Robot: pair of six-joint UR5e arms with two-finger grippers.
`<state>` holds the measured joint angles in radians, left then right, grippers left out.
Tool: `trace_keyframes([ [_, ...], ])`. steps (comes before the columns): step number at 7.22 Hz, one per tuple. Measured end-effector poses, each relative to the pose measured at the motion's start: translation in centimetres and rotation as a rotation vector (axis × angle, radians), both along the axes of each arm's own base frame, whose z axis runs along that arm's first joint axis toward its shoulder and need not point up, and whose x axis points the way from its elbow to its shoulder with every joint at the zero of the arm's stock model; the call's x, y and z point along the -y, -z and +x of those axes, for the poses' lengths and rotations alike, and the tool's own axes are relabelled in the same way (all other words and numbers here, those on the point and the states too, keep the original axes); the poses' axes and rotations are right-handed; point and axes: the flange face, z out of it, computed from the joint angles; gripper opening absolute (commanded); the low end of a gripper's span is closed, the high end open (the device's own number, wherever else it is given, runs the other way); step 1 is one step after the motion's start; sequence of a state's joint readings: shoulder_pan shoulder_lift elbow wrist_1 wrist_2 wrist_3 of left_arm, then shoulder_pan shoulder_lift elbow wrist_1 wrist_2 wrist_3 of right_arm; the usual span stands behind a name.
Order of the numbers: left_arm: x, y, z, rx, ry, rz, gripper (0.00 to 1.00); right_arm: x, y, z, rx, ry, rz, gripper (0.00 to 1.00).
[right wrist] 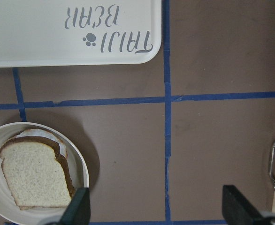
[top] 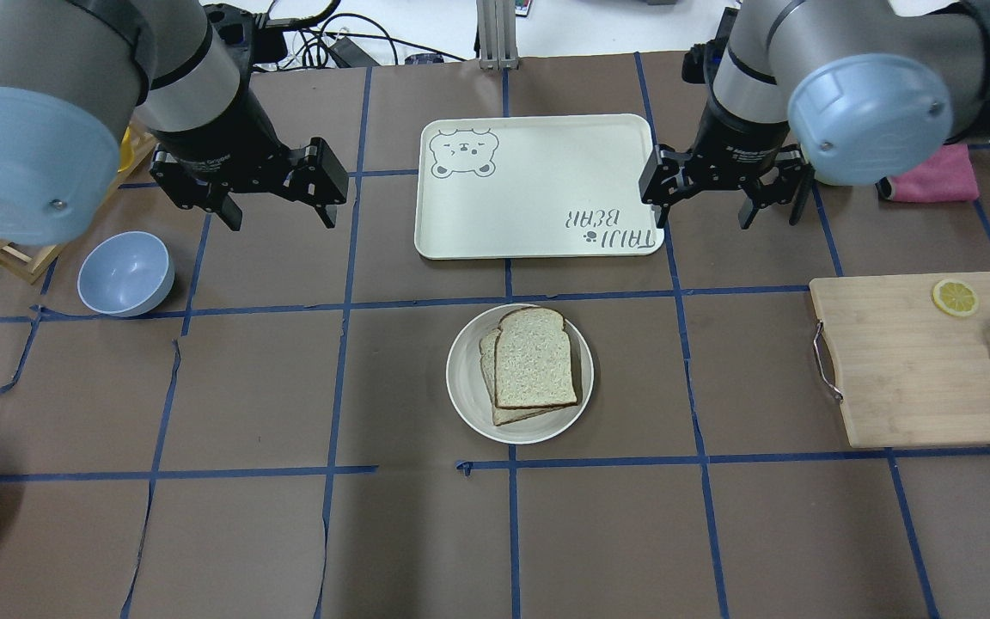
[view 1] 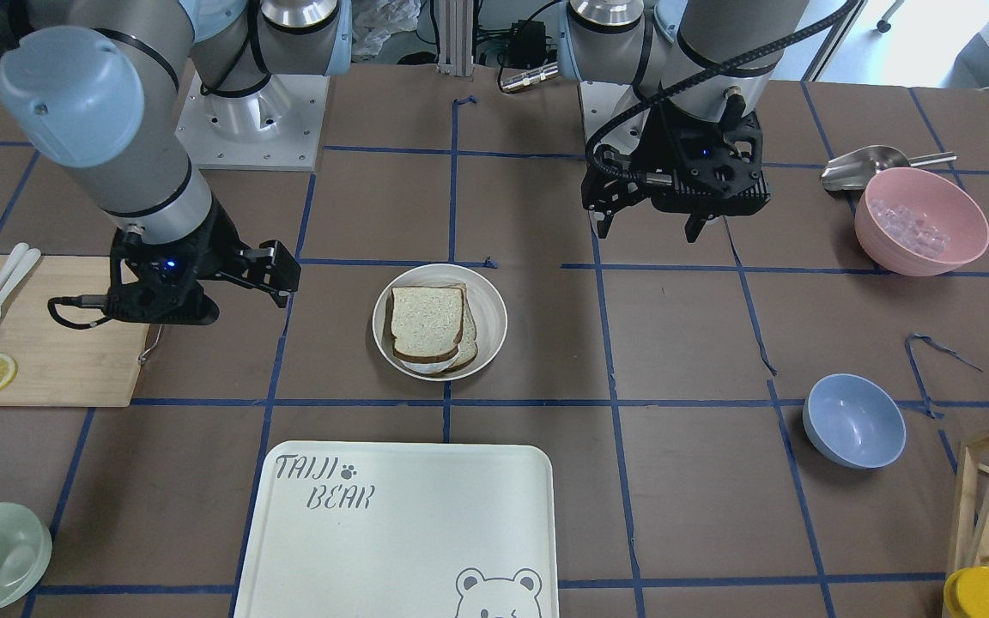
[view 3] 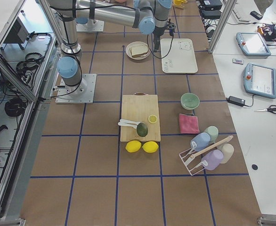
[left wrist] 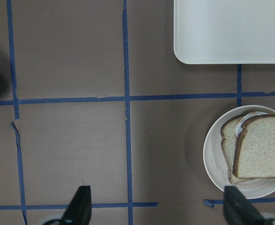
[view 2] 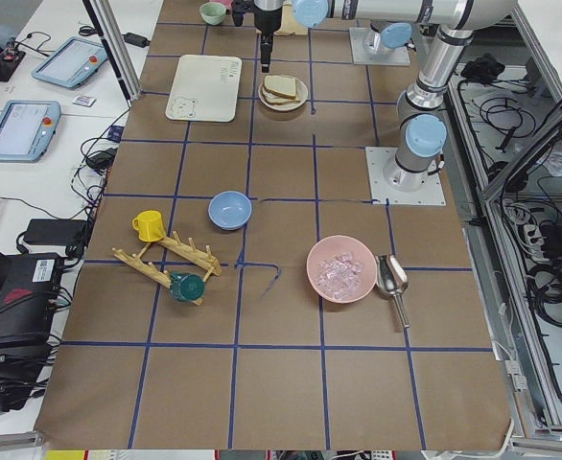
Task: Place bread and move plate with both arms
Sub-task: 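Reach the left gripper to the plate rim while the right arm withdraws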
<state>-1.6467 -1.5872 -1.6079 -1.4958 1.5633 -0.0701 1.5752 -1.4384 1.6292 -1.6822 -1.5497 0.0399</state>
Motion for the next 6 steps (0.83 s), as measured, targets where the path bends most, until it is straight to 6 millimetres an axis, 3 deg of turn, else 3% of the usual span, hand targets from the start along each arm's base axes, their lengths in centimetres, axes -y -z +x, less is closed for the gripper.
trace_keyframes([
  [3,2.6,7.2,-2.5,-0.096,-0.070,0.099,1.00,-1.4,-2.4,-1.6,-0.055,0.005,-0.012,1.00],
  [4,2.5,9.6,-4.5,-0.105,-0.067,0.114,1.00,-1.4,-3.4,-1.7,-0.060,0.012,-0.043,1.00],
  [6,0.3,12.6,-7.7,-0.098,-0.047,0.139,1.00,-1.8,-5.0,-1.7,-0.061,0.014,-0.083,1.00],
])
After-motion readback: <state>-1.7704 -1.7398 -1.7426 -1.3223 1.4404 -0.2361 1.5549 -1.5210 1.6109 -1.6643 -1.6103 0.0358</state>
